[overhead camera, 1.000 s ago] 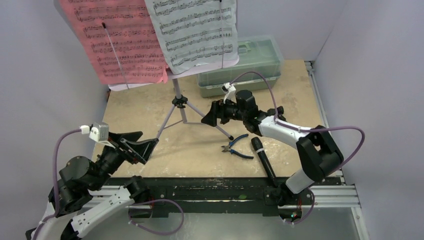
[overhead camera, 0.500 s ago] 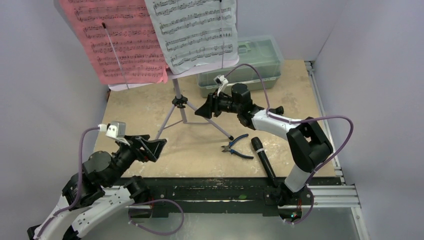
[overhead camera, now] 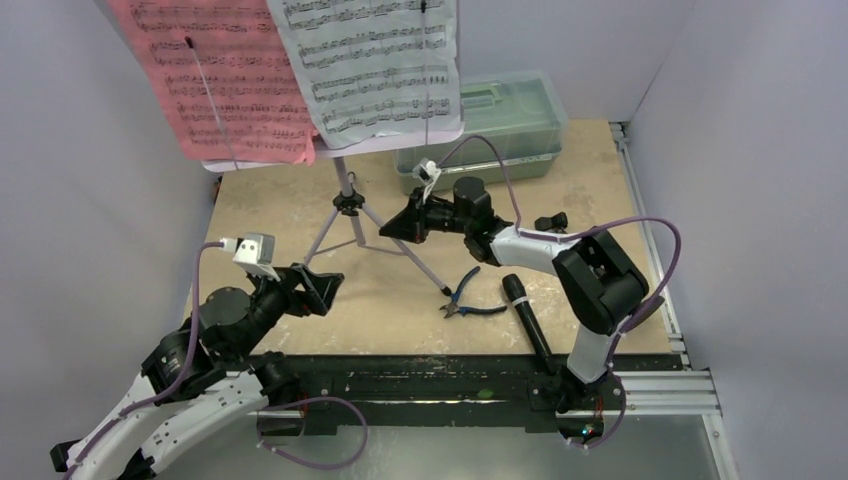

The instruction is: Set up the instrument practice props

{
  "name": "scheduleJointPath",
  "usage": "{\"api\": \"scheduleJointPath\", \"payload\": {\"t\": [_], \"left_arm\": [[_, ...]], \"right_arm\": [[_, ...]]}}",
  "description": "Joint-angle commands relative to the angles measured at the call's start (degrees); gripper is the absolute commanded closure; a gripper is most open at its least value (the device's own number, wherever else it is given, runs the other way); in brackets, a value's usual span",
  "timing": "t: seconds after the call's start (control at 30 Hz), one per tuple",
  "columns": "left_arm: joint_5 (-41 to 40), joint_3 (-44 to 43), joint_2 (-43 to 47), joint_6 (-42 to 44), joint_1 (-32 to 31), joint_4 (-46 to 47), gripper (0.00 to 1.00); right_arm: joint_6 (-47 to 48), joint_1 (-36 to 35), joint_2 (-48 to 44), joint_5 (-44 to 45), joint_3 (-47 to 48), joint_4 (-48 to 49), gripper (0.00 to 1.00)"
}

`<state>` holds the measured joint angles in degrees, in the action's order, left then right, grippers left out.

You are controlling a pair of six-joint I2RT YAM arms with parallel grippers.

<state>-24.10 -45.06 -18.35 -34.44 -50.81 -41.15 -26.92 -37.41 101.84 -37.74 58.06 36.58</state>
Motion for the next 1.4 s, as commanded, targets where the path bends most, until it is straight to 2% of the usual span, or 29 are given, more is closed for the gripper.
{"api": "scheduleJointPath", "payload": {"t": [0.0, 0.23, 0.93, 1.17, 1.37], "left_arm": [[-1.3, 0.5, 1.6, 0.3, -0.2, 2.6, 0.16], [-1.4, 0.6, 2.0, 0.3, -0.2, 2.7, 0.17], [-2.1, 1.0, 2.6, 0.5, -0.1, 3.2, 0.19], [-2.1, 1.0, 2.3, 0.7, -0.1, 3.4, 0.19], [-2.5, 1.1, 3.0, 0.5, -0.1, 3.3, 0.19]], "right_arm": [[-0.7, -2.1, 4.1, 1.3, 1.9, 0.3, 1.00], [1.4, -5.3, 10.3, 0.0, 5.4, 2.3, 1.00], [1.6, -12.8, 28.7, -4.9, 28.8, -0.9, 1.00], [1.0, -14.3, 31.6, -4.4, 34.4, -2.9, 1.00], [2.3, -14.3, 29.3, -1.0, 34.7, -7.4, 1.00]]}}
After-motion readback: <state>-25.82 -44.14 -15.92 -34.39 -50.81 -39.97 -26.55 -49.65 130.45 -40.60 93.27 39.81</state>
